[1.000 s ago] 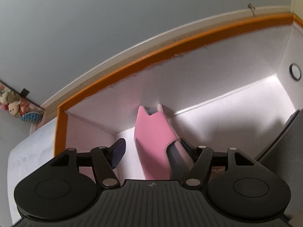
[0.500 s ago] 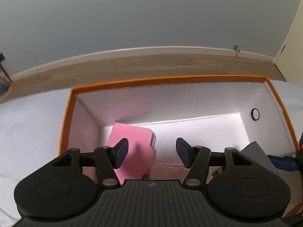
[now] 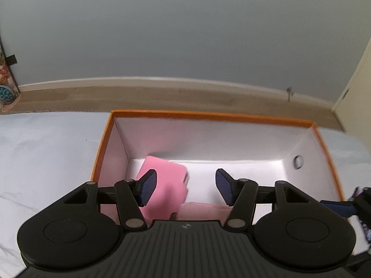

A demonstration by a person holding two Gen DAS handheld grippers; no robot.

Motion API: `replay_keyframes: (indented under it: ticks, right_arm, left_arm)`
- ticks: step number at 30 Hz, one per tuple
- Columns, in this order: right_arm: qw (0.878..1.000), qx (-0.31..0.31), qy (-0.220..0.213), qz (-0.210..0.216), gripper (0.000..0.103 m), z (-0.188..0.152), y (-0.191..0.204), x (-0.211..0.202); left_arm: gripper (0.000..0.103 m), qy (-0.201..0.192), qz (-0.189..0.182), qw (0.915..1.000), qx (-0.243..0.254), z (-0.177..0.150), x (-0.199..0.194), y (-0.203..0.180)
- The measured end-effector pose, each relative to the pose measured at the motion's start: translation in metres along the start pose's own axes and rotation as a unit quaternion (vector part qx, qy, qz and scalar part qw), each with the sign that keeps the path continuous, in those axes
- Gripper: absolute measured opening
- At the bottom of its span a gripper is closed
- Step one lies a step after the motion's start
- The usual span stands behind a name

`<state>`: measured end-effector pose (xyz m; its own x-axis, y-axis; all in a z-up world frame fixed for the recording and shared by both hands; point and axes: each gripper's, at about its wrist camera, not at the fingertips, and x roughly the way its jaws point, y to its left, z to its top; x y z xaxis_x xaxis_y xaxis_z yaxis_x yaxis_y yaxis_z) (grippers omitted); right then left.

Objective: Organize objects
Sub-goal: 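Carry the wallet and grey box into the orange box and release them, then withdraw both grippers from the box toward the plush toys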

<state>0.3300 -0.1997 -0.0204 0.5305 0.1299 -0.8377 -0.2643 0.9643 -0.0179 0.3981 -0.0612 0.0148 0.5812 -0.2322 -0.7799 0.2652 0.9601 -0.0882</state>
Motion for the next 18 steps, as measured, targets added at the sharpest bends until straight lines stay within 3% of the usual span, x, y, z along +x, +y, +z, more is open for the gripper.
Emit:
replay_keyframes:
  ticks: [18]
  right_arm:
    - [1.0,0.001,-0.026,0.011,0.08,-0.028,-0.004,-0.043]
  left_arm:
    - [0.069,-0.076,-0.034,0.9962,-0.024,-0.056,-0.099,-0.013]
